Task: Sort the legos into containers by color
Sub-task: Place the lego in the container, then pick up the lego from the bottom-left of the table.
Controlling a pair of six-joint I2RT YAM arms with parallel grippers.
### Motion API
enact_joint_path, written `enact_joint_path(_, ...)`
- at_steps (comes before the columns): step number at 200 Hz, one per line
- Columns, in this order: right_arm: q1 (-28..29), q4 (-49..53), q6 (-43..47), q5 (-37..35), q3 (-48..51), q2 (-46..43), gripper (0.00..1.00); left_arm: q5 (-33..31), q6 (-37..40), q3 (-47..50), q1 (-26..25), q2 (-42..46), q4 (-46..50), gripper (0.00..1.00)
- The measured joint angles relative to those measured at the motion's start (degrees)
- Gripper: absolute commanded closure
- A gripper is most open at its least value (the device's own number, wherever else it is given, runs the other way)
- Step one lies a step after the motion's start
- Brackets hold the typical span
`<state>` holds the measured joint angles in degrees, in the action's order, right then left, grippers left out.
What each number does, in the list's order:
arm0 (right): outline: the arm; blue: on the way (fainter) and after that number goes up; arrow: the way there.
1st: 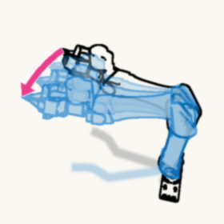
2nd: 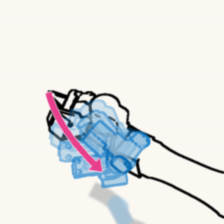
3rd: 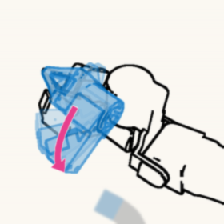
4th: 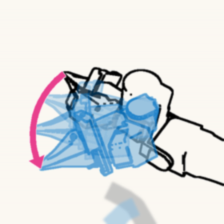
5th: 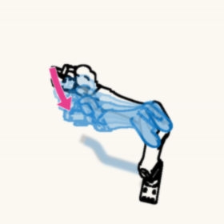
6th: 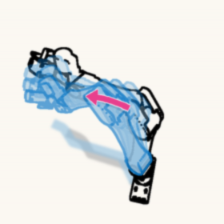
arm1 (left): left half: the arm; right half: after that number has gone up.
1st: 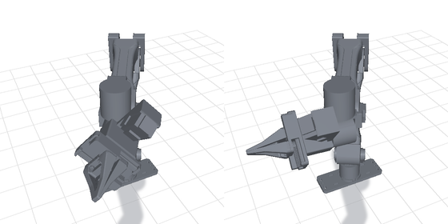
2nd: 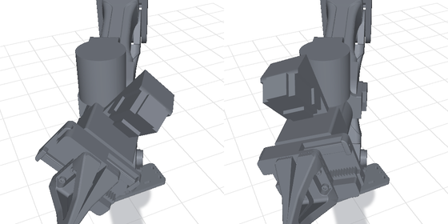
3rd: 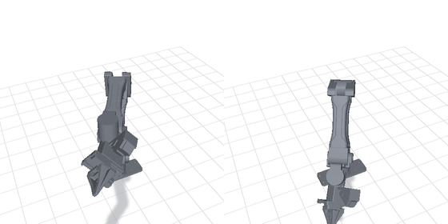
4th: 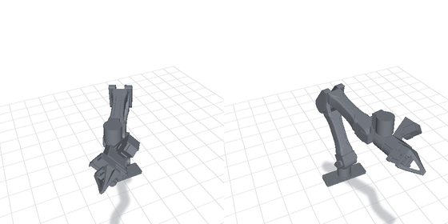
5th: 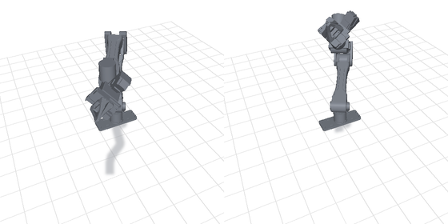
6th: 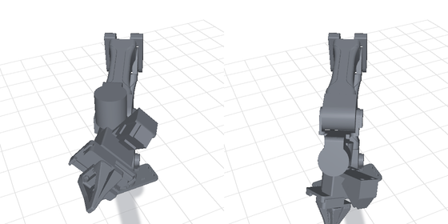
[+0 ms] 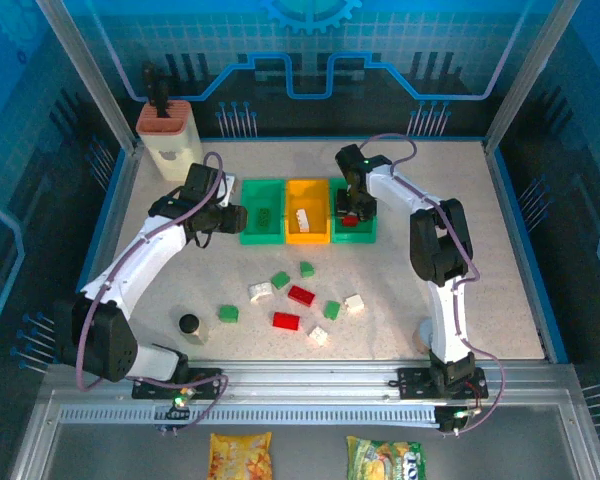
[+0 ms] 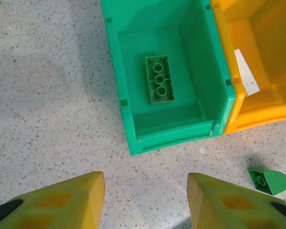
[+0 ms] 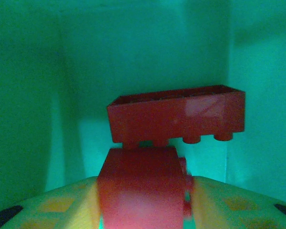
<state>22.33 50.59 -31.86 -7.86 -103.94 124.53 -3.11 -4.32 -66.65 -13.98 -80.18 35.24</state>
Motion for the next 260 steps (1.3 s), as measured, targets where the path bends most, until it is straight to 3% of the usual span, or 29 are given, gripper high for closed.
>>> enact_joint_path(135,0.15,0.37,0.0,0.04,4.13,-11.61,0.46,1.66,-0.66,0.04,-0.44,0.0,1.14,0.5)
enact_joint_path(210,0.17,-2.27,-0.02,1.09,13.64,-19.39,0.47,0.79,-6.64,-3.06,-8.28,-2.27,8.11,0.5)
enact_joint_path(260,0.17,-4.11,0.0,1.7,18.08,-20.85,0.47,-0.81,-13.18,0.39,-13.64,-3.26,8.83,0.5)
